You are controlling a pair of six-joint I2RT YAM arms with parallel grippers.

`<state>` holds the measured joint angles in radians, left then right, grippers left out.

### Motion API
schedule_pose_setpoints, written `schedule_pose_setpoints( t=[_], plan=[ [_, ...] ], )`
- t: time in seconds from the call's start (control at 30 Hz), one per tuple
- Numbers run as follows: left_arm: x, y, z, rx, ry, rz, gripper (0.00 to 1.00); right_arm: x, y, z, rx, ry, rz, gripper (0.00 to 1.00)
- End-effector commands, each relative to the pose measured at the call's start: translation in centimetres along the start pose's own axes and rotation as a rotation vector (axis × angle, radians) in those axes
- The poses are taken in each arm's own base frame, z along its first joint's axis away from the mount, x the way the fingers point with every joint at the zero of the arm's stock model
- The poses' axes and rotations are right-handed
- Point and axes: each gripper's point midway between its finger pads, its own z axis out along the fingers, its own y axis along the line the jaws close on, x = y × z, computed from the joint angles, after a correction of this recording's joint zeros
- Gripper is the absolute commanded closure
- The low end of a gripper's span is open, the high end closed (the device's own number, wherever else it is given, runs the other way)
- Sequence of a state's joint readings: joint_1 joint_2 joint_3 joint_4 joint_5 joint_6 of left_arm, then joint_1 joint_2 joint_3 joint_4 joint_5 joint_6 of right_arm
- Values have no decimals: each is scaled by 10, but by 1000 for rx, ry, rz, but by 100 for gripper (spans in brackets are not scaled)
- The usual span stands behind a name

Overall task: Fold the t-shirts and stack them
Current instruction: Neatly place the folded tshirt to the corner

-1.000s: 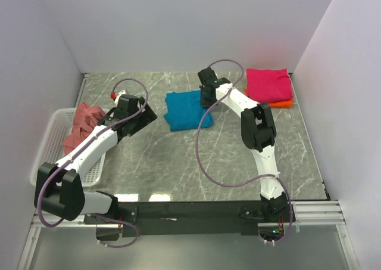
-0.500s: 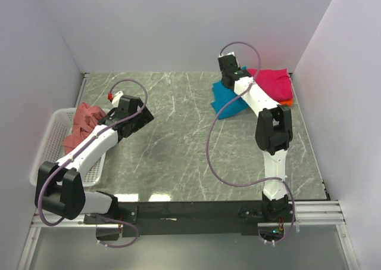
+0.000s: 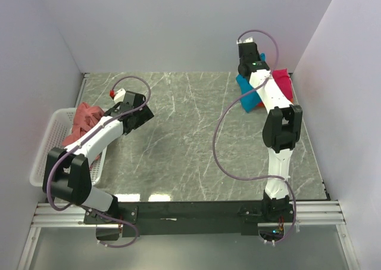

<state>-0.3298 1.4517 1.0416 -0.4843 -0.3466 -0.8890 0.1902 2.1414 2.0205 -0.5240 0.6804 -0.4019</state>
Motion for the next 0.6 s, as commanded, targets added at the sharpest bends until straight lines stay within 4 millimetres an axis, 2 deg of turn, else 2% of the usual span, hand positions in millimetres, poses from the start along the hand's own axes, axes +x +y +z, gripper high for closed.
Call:
schedule_pose_setpoints(
  t=[0.0, 0.33, 0.57],
  plan=[
    [-21, -6, -3, -16, -57, -29, 1, -37, -42, -20, 4, -108, 118, 100],
    [-25, -5, -3, -33, -61, -31, 1, -57, -63, -25, -40, -168, 216, 100],
    [-28, -5, -1, -49, -66, -29, 1, -57, -78, 1, -55, -177, 313, 100]
  ],
)
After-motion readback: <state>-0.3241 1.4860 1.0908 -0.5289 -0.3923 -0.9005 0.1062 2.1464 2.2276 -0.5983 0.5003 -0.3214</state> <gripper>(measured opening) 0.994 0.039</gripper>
